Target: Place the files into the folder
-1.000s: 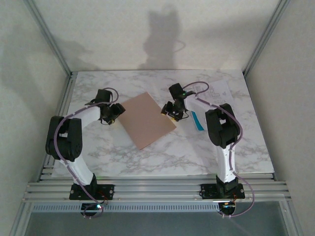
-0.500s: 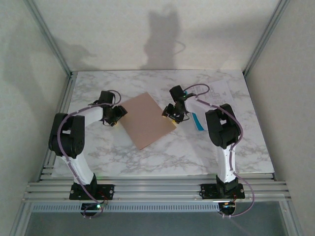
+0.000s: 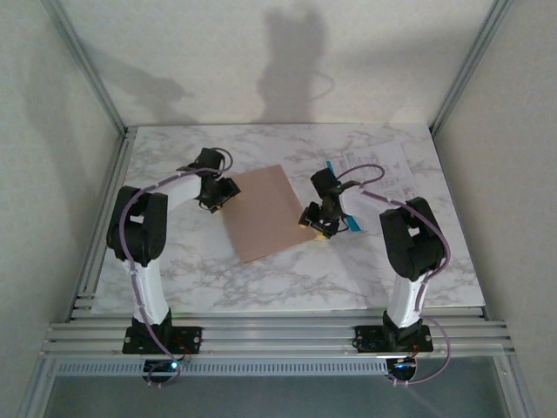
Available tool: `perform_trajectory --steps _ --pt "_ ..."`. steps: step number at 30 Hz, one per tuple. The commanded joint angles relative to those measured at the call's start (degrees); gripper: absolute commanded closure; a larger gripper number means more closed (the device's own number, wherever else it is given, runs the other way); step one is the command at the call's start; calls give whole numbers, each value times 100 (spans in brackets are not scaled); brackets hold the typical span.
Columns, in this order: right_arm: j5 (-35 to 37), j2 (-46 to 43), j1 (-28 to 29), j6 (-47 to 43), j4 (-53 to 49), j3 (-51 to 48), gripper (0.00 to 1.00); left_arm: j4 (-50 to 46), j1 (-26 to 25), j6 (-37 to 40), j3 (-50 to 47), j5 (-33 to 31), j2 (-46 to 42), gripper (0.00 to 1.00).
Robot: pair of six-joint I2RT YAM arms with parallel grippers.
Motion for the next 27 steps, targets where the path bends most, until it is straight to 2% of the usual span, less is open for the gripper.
perform_trajectory --steps 1,11,17,27 --pt "133 -356 -61 136 -112 -240 46 557 -346 -104 324 606 323 37" --pt "340 -1018 -286 18 -264 -422 46 652 -490 -96 641 596 331 35" --pt "370 -1024 -566 -188 -288 -492 46 421 -599 -237 623 62 3 29" --pt "209 -473 -522 -428 -209 -172 45 392 -1065 -784 -510 168 -1261 26"
